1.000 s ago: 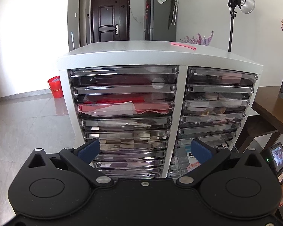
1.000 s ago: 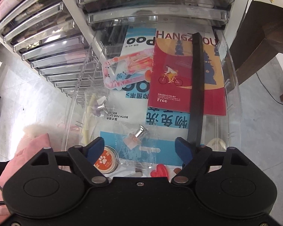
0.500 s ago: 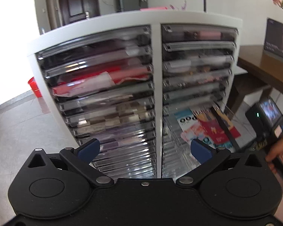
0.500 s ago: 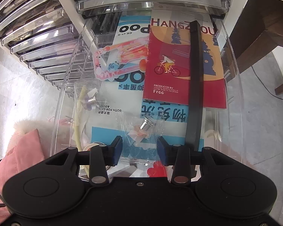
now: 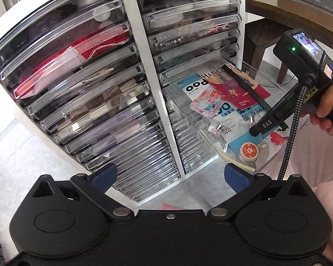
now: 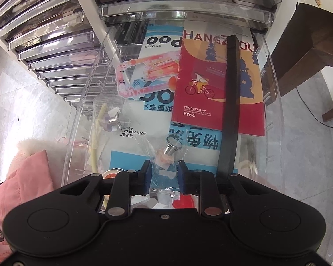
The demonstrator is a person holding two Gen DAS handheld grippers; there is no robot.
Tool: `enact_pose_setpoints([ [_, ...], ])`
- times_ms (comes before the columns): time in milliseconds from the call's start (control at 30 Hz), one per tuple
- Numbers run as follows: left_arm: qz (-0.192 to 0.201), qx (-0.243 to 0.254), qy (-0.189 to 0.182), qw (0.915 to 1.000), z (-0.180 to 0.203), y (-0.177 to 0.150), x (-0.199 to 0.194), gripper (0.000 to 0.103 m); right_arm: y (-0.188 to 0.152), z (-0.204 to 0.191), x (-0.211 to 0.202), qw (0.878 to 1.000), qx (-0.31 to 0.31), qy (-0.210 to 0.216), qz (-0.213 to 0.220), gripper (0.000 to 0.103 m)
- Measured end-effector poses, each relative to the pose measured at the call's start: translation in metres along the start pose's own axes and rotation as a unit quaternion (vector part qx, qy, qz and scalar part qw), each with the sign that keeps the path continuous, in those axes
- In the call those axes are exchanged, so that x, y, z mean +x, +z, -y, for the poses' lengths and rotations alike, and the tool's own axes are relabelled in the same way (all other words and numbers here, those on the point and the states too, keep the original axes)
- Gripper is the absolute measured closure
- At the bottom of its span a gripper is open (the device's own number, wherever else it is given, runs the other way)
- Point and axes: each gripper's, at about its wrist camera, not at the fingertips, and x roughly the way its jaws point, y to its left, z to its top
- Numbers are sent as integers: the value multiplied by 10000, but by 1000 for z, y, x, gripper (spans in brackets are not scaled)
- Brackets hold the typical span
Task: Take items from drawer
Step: 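Reach the right gripper toward the small clear bag with a silver part, then close the right gripper on the clear bag and lift it out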
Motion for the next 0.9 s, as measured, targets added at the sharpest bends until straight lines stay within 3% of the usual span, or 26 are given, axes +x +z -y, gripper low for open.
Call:
enact_pose_setpoints([
  [333, -111, -36, 4, 9999, 4, 6, 11, 0, 2, -3, -19, 9995, -74, -35, 305, 78],
  [900, 145, -236, 26, 9996, -2, 8, 0, 0, 12, -9, -60, 9959, -105, -43, 897, 78],
])
